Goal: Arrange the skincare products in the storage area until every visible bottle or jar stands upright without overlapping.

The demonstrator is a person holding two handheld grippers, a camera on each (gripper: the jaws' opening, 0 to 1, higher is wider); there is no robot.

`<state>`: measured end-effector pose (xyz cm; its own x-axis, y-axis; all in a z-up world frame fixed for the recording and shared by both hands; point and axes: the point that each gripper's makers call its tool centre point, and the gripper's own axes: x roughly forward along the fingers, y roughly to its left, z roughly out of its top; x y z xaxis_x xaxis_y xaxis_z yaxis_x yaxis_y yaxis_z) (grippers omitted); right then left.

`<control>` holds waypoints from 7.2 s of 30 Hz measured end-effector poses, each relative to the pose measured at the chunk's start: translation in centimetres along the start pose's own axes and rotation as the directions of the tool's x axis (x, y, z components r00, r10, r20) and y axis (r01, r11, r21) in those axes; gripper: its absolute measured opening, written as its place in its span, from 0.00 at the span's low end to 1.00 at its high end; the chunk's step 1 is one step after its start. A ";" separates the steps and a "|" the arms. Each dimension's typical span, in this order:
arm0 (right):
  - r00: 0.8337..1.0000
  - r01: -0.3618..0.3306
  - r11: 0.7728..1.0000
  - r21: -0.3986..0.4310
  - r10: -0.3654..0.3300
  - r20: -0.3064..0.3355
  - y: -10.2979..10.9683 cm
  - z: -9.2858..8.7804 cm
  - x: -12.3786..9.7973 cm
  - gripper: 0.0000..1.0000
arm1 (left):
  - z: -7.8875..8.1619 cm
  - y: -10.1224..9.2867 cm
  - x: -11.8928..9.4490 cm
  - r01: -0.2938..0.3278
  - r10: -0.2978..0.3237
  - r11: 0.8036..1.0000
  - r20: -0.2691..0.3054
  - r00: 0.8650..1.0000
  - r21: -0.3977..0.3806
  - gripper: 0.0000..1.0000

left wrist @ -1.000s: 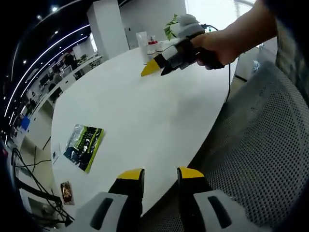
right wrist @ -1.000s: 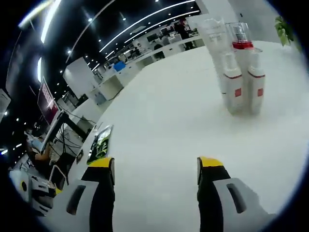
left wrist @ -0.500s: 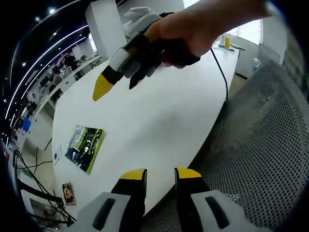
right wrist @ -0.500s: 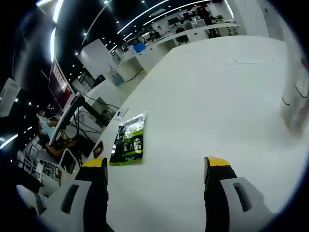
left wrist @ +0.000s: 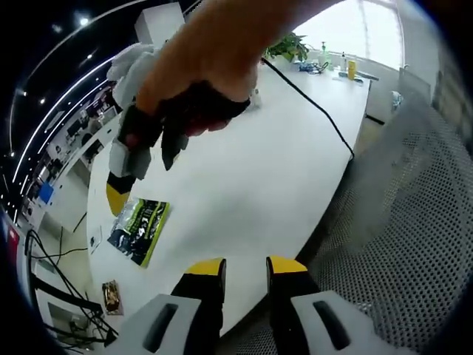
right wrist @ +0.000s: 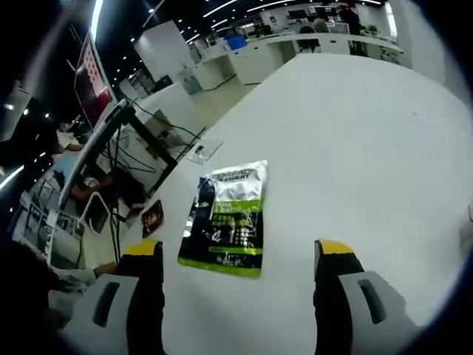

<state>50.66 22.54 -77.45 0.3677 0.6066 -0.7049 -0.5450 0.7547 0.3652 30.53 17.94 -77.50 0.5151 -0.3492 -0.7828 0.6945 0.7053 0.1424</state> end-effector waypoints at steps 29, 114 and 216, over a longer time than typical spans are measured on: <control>0.954 0.154 0.950 -0.272 -0.215 -0.211 2.0 0.2 8.8 0.99 | 0.6 0.0 -0.1 -0.009 0.008 1.000 0.029 1.000 0.029 0.22; 0.992 -0.010 0.949 -0.315 0.049 0.115 2.1 -1.4 -4.7 0.08 | 0.8 0.5 -0.3 -0.028 0.028 1.000 0.047 0.998 -0.001 0.22; 0.574 -0.819 0.557 0.139 0.800 0.176 7.3 -10.2 -25.2 0.05 | 13.7 -2.2 -8.2 0.898 -0.343 0.191 0.830 0.440 -0.397 0.04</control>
<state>29.73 10.19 -63.27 -0.0920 0.9957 -0.0049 -0.4998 -0.0419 0.8651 31.63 10.77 -63.13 0.4049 -0.9078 0.1095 0.3955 0.0659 -0.9161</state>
